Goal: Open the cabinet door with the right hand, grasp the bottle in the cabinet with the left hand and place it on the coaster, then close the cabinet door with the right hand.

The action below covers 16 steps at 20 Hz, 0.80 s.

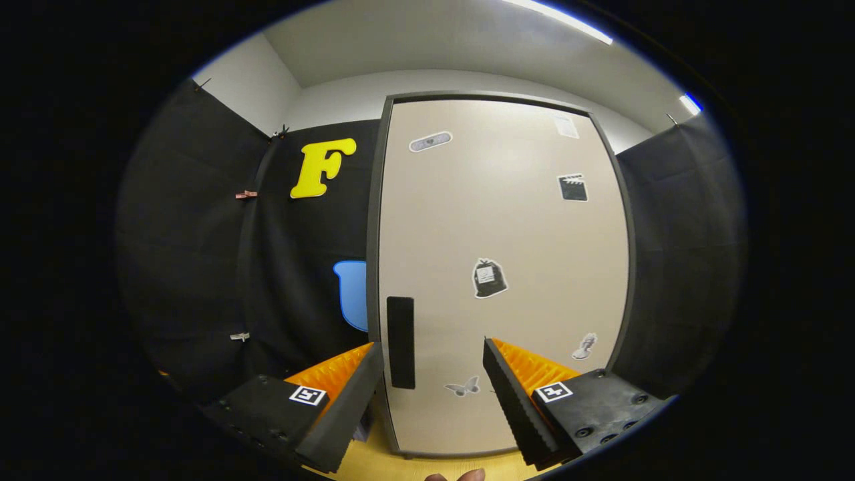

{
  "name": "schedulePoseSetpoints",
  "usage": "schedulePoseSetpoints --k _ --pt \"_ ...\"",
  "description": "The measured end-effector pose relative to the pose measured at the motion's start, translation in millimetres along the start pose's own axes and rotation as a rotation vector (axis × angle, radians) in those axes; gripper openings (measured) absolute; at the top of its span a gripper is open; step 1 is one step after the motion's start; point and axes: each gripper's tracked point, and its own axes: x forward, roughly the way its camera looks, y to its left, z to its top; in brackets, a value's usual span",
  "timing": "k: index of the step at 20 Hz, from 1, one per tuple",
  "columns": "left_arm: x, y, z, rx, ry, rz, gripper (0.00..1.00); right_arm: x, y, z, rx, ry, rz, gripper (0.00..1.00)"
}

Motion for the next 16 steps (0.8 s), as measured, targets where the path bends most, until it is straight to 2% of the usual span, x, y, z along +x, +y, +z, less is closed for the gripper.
schedulePoseSetpoints --k 5,8,9,10,11,13,16 --pt "-4 11 -14 -0.021 0.028 0.021 0.95 43 14 -21 0.028 0.034 -0.014 0.98" --pt "-4 18 -19 -0.032 0.038 0.038 0.95 64 20 -36 0.003 0.047 -0.021 0.97" --pt "-4 22 -20 -0.034 0.043 0.043 0.95 67 21 -40 -0.003 0.051 -0.024 0.85" --pt "-7 24 -22 -0.035 0.045 0.050 0.95 73 21 -42 -0.003 0.049 -0.035 0.85" --pt "-7 27 -23 -0.036 0.046 0.055 0.95 79 20 -45 0.005 0.051 -0.045 0.73" --pt "-9 33 -24 -0.037 0.049 0.067 0.95 85 24 -52 0.042 0.071 -0.047 0.57" --pt "-11 40 -27 -0.040 0.055 0.085 0.95 78 21 -47 0.053 0.039 -0.064 0.35"
